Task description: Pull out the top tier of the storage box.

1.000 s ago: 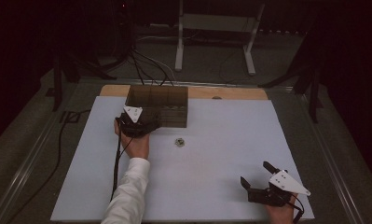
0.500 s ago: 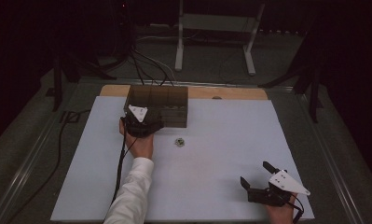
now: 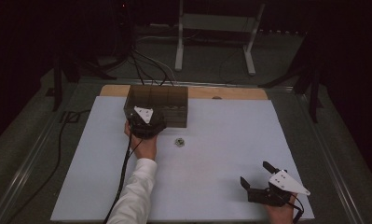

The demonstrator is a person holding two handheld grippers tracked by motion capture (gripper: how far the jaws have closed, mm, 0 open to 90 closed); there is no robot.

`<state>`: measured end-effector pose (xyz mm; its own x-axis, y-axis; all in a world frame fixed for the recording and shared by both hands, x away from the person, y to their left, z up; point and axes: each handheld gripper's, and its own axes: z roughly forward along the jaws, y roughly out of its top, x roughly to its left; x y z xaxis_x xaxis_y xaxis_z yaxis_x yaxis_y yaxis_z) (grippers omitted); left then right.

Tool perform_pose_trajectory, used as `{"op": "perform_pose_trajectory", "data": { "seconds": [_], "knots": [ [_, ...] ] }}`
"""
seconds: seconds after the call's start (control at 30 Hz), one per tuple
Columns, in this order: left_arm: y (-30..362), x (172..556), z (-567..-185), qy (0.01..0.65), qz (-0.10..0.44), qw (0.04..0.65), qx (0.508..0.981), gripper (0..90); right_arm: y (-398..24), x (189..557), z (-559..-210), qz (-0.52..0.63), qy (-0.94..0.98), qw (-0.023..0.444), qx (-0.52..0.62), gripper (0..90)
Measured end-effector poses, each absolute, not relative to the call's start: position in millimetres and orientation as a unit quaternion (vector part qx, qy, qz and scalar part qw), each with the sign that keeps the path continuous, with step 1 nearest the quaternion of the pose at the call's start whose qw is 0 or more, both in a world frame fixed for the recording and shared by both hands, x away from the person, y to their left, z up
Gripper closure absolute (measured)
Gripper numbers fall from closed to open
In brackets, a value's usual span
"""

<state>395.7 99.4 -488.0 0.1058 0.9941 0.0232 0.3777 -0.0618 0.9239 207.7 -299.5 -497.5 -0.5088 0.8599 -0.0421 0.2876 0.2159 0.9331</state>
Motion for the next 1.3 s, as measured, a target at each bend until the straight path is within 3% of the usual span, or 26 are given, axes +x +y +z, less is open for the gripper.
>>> {"op": "perform_pose_trajectory", "data": {
  "seconds": [0.27,0.43,1.3],
  "knots": [
    [90,394,-495,0.551,0.381,0.405,0.622,44.2,-300,207,-497,0.484,0.721,0.296,0.398,0.0],
    [85,393,-496,0.555,0.375,0.409,0.62,53.2,-300,207,-497,0.484,0.72,0.297,0.398,0.0],
    [77,393,-498,0.578,0.387,0.397,0.598,56.8,-301,207,-497,0.484,0.719,0.299,0.398,0.0]
  ]
}}
